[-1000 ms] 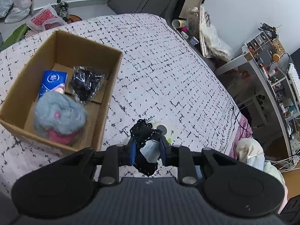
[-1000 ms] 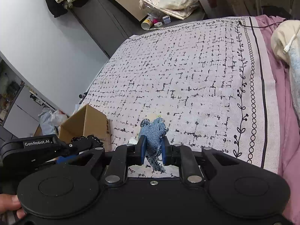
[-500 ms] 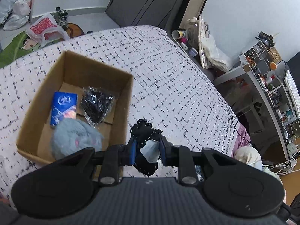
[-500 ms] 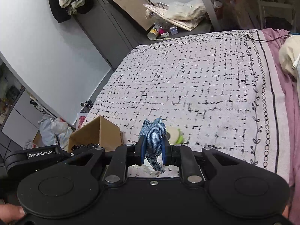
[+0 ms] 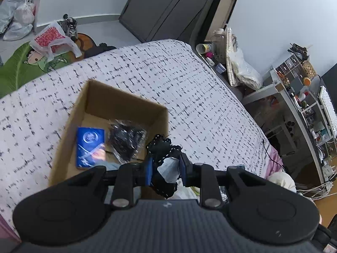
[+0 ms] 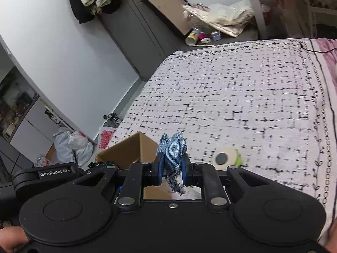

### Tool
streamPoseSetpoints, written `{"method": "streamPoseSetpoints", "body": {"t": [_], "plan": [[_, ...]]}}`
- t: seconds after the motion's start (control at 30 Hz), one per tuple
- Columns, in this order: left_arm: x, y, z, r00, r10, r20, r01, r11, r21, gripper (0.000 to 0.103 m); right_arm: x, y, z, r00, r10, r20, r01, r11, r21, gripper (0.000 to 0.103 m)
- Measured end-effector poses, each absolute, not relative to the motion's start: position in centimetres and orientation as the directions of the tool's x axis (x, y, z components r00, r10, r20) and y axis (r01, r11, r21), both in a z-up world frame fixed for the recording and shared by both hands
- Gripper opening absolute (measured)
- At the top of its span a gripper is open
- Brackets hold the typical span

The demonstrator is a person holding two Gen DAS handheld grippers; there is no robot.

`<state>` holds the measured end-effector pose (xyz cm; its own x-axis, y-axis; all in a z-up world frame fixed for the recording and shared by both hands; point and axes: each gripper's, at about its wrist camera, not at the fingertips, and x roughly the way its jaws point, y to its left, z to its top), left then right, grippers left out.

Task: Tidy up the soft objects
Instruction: 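Carry the pouch with the left gripper and the denim heart with the right gripper into the box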

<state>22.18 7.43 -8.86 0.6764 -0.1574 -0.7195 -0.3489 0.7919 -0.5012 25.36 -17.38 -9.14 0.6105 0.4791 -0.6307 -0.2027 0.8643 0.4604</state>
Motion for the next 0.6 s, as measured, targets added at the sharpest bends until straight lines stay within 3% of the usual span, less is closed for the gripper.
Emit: {"method": "streamPoseSetpoints", "body": {"t": [0.6], "plan": [[24.6, 13.8, -9.6, 0.678, -0.081, -0.731, -0.396, 0.798, -0.455, 0.025, 26.5, -11.6, -8.7, 0.572, 0.534, -0.623, -0.274, 0.84, 0.469, 0.017]]}}
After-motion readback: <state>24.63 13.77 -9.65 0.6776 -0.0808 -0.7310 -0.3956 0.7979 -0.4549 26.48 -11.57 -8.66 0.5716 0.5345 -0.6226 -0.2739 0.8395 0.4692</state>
